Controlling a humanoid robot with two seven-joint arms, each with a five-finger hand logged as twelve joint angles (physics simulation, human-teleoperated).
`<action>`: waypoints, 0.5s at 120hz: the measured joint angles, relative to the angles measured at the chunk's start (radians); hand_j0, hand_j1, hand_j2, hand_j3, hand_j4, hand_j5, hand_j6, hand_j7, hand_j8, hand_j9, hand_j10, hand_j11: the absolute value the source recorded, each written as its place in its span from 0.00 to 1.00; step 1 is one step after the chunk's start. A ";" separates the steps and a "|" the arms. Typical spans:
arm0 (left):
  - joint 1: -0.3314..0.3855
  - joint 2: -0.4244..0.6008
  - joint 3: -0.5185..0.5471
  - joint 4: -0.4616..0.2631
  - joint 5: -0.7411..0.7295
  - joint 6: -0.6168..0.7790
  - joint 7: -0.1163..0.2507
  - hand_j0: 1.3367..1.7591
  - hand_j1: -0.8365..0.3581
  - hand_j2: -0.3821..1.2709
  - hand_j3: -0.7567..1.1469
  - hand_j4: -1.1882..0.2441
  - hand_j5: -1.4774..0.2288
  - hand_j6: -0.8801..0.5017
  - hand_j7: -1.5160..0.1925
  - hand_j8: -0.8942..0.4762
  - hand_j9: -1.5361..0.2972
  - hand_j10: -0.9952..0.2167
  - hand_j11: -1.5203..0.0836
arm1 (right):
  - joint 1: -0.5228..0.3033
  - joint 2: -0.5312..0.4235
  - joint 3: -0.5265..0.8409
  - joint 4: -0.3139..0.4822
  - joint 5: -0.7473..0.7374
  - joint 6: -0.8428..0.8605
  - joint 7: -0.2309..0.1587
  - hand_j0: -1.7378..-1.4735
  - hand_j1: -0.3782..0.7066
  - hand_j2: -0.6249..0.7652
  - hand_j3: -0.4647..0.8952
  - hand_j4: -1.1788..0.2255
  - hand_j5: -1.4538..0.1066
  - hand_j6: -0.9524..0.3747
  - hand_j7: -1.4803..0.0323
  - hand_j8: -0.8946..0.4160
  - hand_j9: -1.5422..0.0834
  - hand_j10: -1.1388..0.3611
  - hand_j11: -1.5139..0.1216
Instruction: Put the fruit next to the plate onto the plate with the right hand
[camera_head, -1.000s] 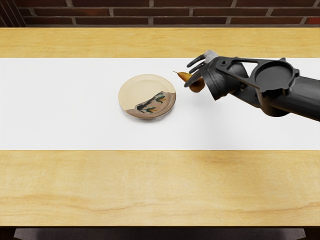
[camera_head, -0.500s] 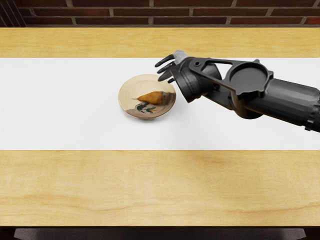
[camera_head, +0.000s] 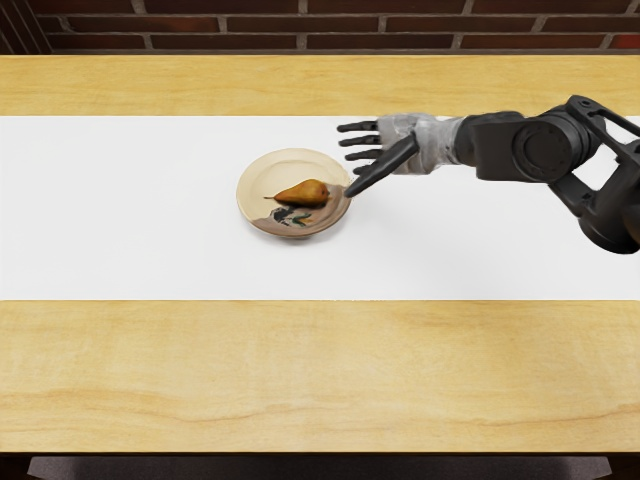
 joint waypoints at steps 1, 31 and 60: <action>0.000 0.000 0.000 0.000 0.000 0.000 0.000 0.76 0.99 0.23 0.40 0.83 0.87 0.64 0.89 0.65 0.84 0.82 0.95 | -0.008 -0.007 0.008 0.000 0.001 0.026 0.000 0.30 0.08 0.46 0.34 0.80 0.88 0.68 0.93 0.65 0.90 0.73 0.88; 0.000 0.000 0.000 0.000 0.000 0.000 0.000 0.76 0.99 0.23 0.40 0.83 0.87 0.64 0.89 0.65 0.84 0.82 0.95 | -0.162 -0.259 0.092 0.001 0.215 0.320 0.000 0.30 0.04 0.45 0.34 0.83 0.92 0.71 0.96 0.67 0.93 0.75 0.91; 0.000 0.000 0.000 0.000 0.000 0.000 0.000 0.76 0.99 0.23 0.40 0.83 0.87 0.64 0.89 0.65 0.84 0.82 0.95 | -0.231 -0.400 0.095 0.000 0.339 0.347 0.000 0.30 0.03 0.45 0.34 0.84 0.93 0.72 0.97 0.68 0.94 0.76 0.92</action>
